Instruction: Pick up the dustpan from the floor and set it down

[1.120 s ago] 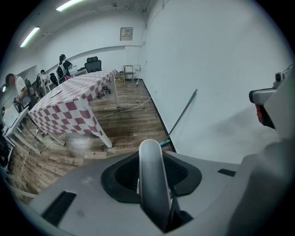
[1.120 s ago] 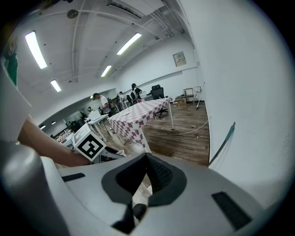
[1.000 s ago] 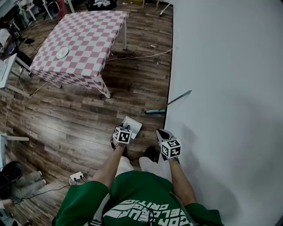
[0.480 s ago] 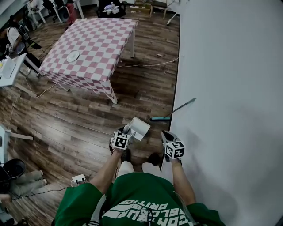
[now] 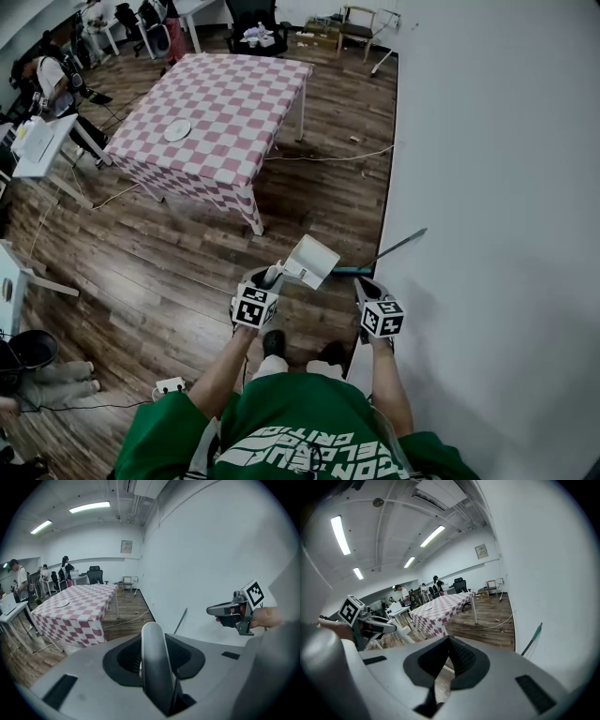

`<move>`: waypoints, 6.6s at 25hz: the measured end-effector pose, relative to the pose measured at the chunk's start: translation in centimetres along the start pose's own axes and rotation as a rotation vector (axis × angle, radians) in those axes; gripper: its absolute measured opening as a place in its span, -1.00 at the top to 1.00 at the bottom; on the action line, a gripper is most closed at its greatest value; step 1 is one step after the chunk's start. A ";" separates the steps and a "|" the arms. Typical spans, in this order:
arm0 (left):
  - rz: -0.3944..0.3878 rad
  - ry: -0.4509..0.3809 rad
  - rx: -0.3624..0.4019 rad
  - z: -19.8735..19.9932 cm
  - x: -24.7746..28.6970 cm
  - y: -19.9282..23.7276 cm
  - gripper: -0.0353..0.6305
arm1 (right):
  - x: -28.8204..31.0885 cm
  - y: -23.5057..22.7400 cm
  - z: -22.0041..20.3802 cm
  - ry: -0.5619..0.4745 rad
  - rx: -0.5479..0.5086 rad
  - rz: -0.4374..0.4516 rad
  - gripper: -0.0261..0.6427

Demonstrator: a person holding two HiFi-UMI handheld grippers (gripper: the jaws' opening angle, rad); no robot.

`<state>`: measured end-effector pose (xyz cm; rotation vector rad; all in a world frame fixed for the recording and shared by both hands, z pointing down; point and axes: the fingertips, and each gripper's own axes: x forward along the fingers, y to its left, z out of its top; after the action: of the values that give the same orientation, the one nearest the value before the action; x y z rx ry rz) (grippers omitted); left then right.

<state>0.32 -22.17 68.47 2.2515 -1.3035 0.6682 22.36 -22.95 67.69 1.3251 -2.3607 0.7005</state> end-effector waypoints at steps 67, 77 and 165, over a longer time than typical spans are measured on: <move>0.029 -0.352 -0.064 14.6 -9.5 4.8 0.53 | -0.6 4.8 12.1 -0.157 -0.195 0.050 0.90; 0.024 -0.319 -0.067 13.3 -8.8 4.7 0.53 | -0.1 4.7 11.0 -0.136 -0.190 0.052 0.90; 0.146 0.177 -0.186 -17.0 4.7 18.4 0.52 | 10.0 8.7 -4.3 0.268 -0.144 0.037 0.90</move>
<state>-16.95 -23.44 87.21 1.9191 -1.3895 0.7458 10.02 -23.60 74.19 1.0585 -2.1799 0.6599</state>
